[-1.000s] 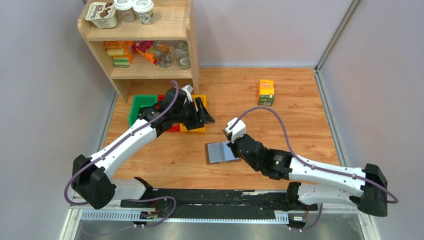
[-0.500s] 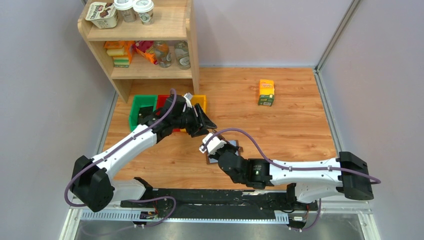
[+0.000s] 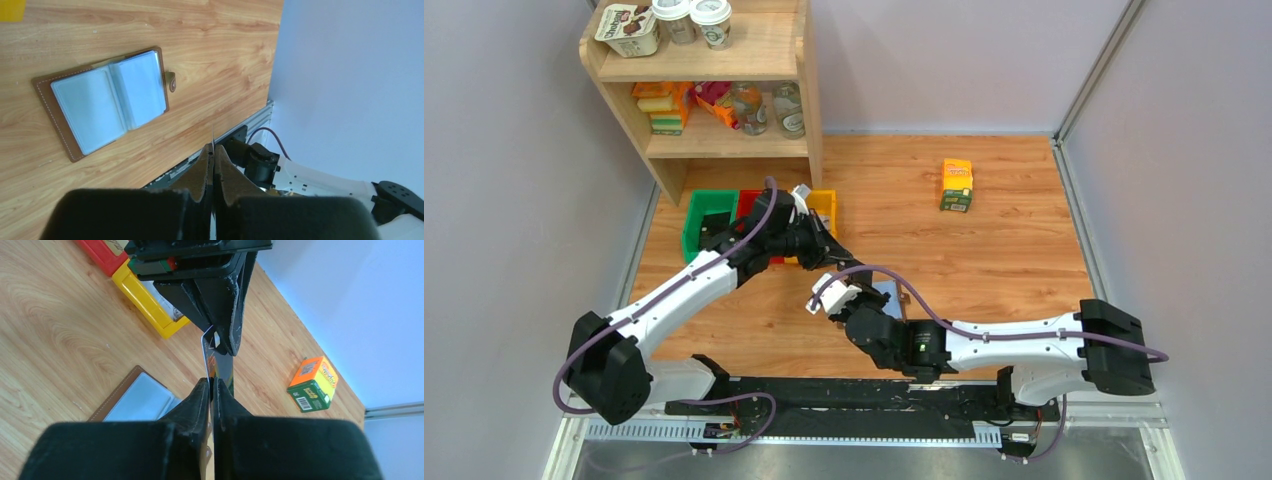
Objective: Take the credit cards out of the card holder
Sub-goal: Place the credit card in the storage box.
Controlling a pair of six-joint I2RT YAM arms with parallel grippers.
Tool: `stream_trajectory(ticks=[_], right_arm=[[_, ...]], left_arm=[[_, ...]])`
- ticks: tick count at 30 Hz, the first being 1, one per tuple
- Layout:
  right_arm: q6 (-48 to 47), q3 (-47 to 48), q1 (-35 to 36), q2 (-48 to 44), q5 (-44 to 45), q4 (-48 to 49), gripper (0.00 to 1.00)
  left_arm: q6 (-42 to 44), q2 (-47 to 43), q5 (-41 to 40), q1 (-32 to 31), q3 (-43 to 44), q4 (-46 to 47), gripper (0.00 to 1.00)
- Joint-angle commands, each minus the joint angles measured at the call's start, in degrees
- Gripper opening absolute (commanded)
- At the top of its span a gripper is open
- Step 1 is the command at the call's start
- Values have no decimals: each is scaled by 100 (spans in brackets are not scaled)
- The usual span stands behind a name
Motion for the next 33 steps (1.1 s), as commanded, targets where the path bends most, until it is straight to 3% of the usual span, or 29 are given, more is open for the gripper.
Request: stream_trajectory(ticks=[1, 7, 11, 19, 26, 33], right_arm=[[681, 333, -98, -153, -292, -215, 12], [1938, 404, -651, -619, -1689, -1183, 64], [2641, 220, -1116, -1005, -2410, -1448, 83], [3670, -466, -2321, -1726, -3641, -1536, 100], [3820, -686, -2831, -1894, -3923, -1738, 100], [3873, -835, -2875, -1964, -4020, -1756, 100]], left_arm=[[620, -273, -58, 9, 23, 212, 0], [1735, -387, -209, 491, -135, 194, 0], [2483, -440, -51, 1123, -258, 177, 0], [3732, -791, -585, 2706, -22, -807, 0], [4462, -449, -1015, 4103, 813, -1905, 0], [4708, 428, -1965, 4641, 1639, -2127, 0]])
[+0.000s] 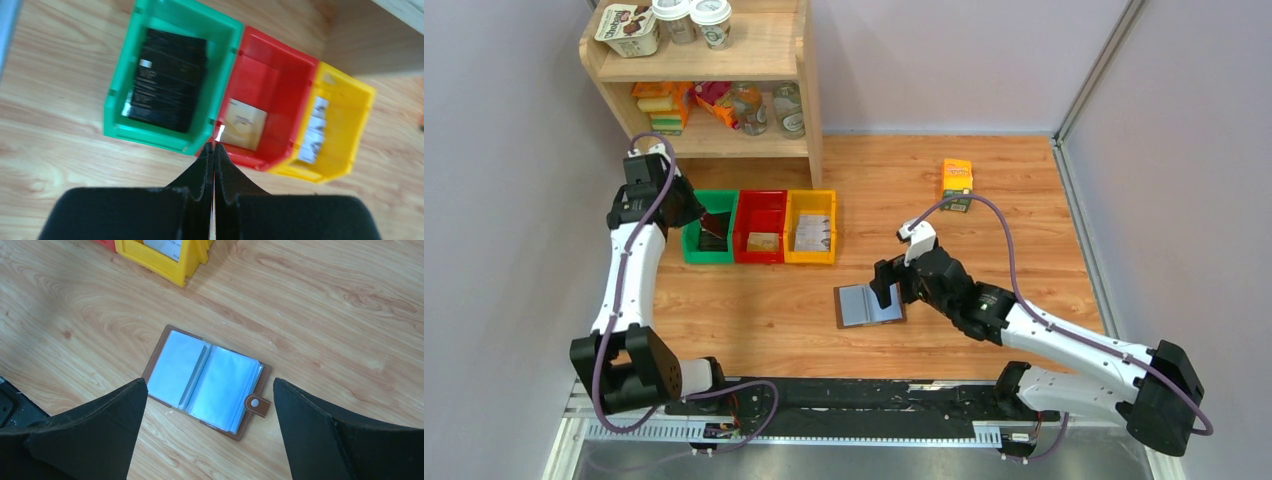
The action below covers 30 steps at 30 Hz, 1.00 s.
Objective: Take the credit cards out of the card holder
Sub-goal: Place the credit card in the storage box.
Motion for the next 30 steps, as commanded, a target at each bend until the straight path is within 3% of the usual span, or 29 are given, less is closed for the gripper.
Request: stream_trajectory(ticks=[1, 5, 12, 22, 30], right_arm=[[140, -75, -23, -152, -130, 48, 100], [114, -110, -14, -214, -129, 39, 100], [87, -172, -41, -354, -156, -14, 100], [114, -198, -49, -284, -261, 47, 100], [105, -137, -41, -267, -270, -40, 100]], left_arm=[[407, 489, -727, 209, 446, -190, 0], [618, 1069, -587, 323, 596, 258, 0], [881, 1992, 950, 683, 543, 1233, 0], [987, 2634, 1541, 719, 174, 1990, 7], [1268, 2371, 662, 719, 376, 1428, 39]])
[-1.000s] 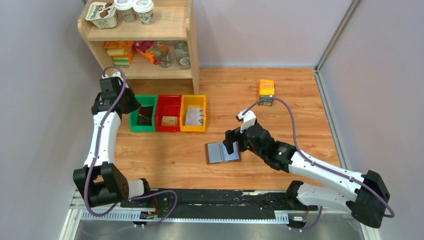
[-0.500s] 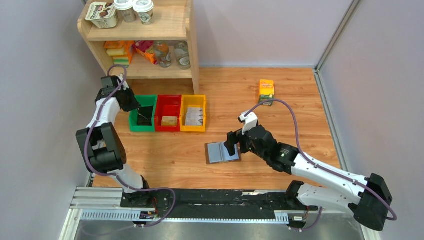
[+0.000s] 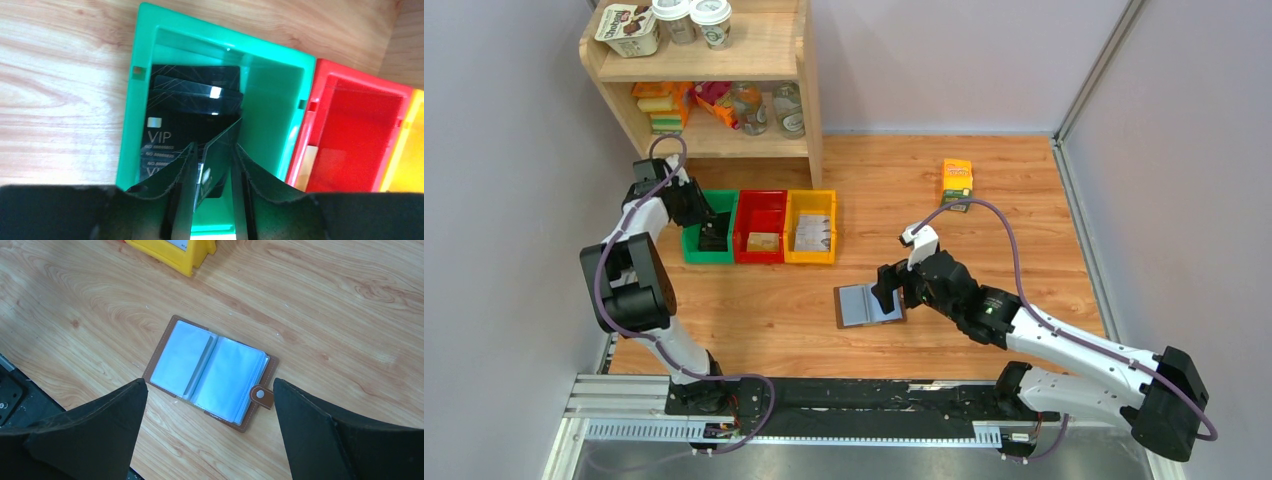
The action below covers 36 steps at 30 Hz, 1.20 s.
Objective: Take the credit cards out of the card holder
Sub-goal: Place the credit card in the storage box, then remove the credit card from the card holder.
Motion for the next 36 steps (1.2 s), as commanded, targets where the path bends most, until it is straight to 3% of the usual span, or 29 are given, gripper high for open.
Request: stream_trajectory(ticks=[1, 14, 17, 22, 29, 36], right_arm=[[24, 60, -43, -26, -14, 28, 100], [199, 569, 10, 720, -287, -368, 100], [226, 789, 150, 1054, -147, -561, 100], [471, 1202, 370, 1765, 82, -974, 100], [841, 1870, 721, 2960, 196, -1467, 99], [982, 2371, 827, 3726, 223, -1581, 98]], left_arm=[[318, -379, -523, 32, 210, -246, 40], [11, -2162, -1612, -283, 351, -1441, 59], [115, -2707, -2078, -923, 115, -1635, 65], [-103, -3306, -2457, -1908, -281, -1846, 66], [-1095, -3702, -3230, -4025, -931, -1891, 66], [-1949, -3790, -2977, -4898, -1617, -1653, 65]])
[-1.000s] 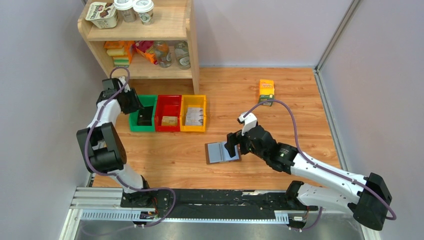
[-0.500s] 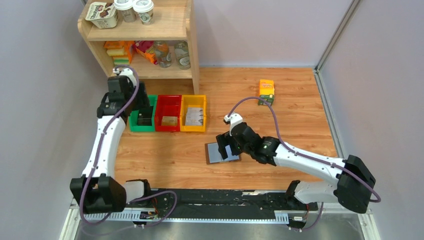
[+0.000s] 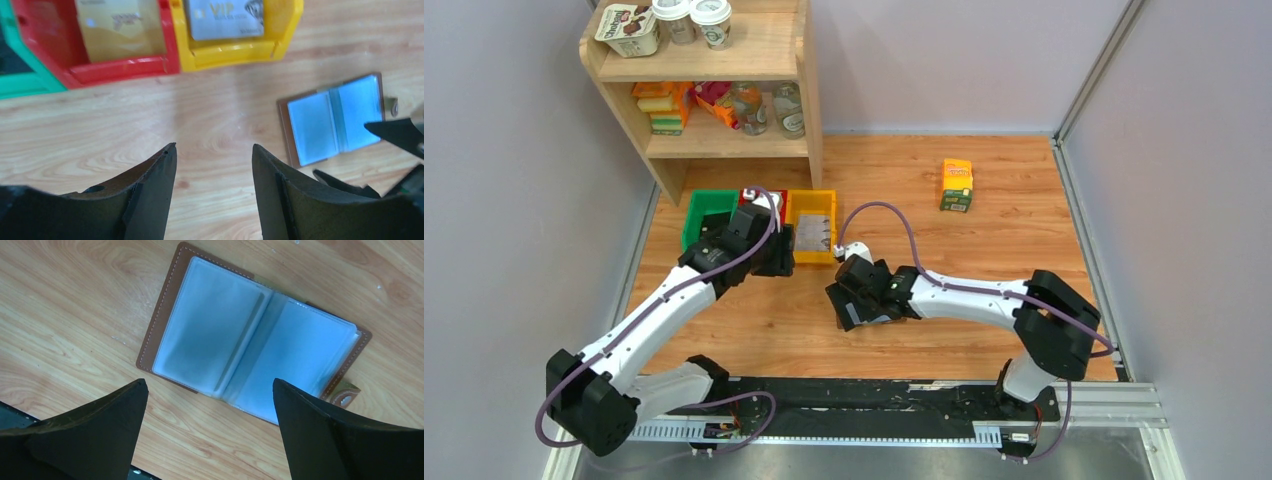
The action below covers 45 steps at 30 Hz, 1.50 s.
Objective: Take the credit cards out of the card holder
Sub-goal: Remove the credit card from the card holder.
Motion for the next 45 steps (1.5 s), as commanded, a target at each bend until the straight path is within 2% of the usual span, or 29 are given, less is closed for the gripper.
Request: stream_trajectory(ticks=[1, 8, 16, 31, 35, 41, 45], right_arm=[[169, 501, 67, 330, 190, -165, 98], [160, 677, 93, 726, 120, -270, 98], [213, 941, 58, 1148, 383, -762, 96], [221, 194, -513, 788, -468, -157, 53], [239, -34, -645, 595, -644, 63, 49], [248, -456, -979, 226, -1171, 502, 48], [274, -720, -1225, 15, -1602, 775, 48]], left_arm=[[-725, -181, 70, -236, -284, 235, 65], [-1016, -331, 238, -236, -759, 552, 64], [-1086, -120, 501, -236, -786, 719, 64], [-1394, 276, 1266, -394, -839, 1255, 61], [-1517, 539, 1433, -570, -742, 1466, 61], [-1754, 1224, 1767, -948, -566, 1949, 54], [-1842, 1830, 2013, -1141, -329, 2213, 38]])
